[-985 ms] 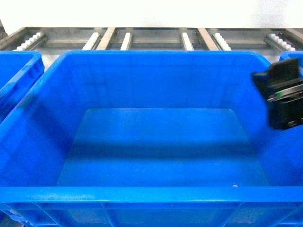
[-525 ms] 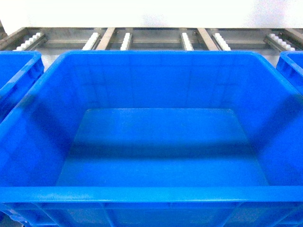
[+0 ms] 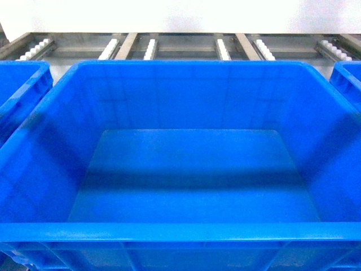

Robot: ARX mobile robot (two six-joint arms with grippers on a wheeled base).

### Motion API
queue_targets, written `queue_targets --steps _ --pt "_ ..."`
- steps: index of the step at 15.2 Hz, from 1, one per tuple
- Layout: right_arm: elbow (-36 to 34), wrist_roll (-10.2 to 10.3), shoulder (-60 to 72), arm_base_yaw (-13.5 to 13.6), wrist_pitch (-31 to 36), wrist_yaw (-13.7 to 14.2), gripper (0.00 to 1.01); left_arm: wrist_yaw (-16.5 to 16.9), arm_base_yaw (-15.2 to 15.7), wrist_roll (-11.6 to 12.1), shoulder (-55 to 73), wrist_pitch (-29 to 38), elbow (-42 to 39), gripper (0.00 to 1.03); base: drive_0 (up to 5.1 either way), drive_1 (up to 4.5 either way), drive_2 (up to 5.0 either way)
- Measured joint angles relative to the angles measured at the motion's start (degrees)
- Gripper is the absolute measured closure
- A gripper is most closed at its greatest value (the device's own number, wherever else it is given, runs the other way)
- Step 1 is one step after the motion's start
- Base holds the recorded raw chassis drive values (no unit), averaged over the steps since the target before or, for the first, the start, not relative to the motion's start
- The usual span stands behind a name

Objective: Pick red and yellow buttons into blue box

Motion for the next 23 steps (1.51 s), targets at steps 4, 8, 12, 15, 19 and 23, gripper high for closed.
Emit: queue_targets --steps 4,8,12,15,19,23 --pt "0.0 0.0 0.0 0.0 0.0 0.0 0.03 2.6 -1.5 0.9 5.2 -0.7 2.3 0.73 0.0 0.0 0.0" --pt "0.0 0.0 0.0 0.0 -0.1 0.0 0.03 10.3 -7.9 6.7 25.5 -0.4 15.3 0.73 0.0 0.0 0.0" --pt "0.0 0.0 0.0 0.0 -0.1 0.0 0.03 14.9 -14.2 7.7 42.7 -12.6 27.1 0.73 0.0 0.0 0.0" --pt "0.0 0.0 0.0 0.0 -0.1 0.0 0.03 12.9 -14.4 7.9 47.9 -13.5 31.3 0.73 0.0 0.0 0.0" --pt "0.0 0.0 0.0 0.0 -0.1 0.0 0.03 13.1 -14.5 6.4 49.0 -12.2 31.8 0.5 0.0 0.0 0.0" --pt "0.0 0.0 0.0 0.0 -0.1 0.0 0.03 13.3 -11.4 1.3 48.0 -8.0 31.9 0.07 0.0 0.0 0.0"
